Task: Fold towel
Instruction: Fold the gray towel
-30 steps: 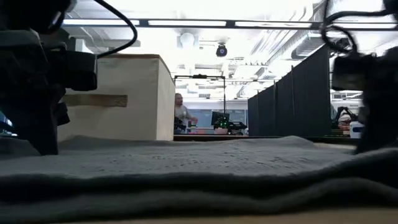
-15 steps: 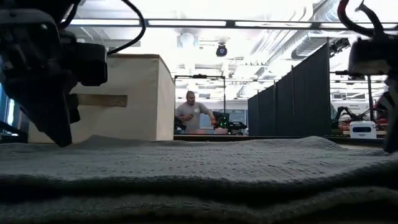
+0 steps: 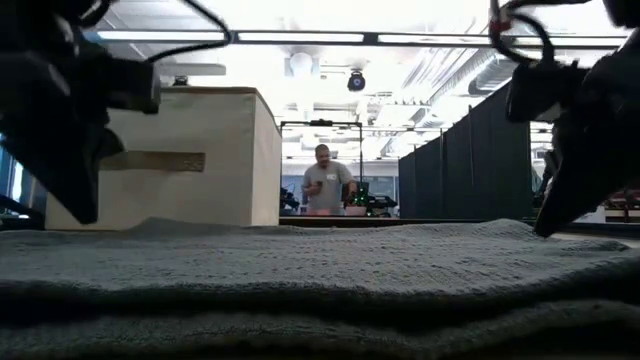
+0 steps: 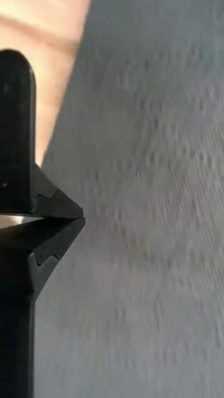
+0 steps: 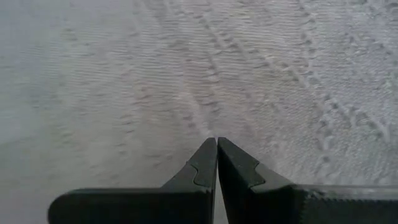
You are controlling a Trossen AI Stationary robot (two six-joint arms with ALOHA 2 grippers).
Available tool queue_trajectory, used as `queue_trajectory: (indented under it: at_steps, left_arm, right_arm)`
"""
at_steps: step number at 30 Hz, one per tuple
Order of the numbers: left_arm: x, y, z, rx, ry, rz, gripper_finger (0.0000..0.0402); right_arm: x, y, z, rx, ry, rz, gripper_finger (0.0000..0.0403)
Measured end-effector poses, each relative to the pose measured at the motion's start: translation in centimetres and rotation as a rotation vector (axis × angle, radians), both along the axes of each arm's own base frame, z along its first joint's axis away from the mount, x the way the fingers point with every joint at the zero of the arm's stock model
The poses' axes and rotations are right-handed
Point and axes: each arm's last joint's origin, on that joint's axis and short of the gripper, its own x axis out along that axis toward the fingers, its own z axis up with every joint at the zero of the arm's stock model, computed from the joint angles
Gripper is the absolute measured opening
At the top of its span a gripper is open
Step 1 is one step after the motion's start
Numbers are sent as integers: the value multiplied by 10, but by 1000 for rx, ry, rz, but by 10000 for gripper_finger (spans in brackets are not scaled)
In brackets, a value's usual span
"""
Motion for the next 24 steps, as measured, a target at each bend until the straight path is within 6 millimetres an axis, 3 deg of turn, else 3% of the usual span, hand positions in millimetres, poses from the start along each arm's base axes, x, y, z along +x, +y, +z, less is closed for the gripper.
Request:
queue_trajectory:
  at_steps: [9,19,24]
  left_arm:
    - [-3,0,-18,-115,-93,48,0]
    - [9,-9,-6,-182,-197,52,0]
    - [13,-7,11,-100,-131,-4,0]
  right_arm:
    - [-3,10,-8,68,51,26,0]
    - [-16,22,-4,97,71,35,0]
    - [-20,18,17,101,13,107,0]
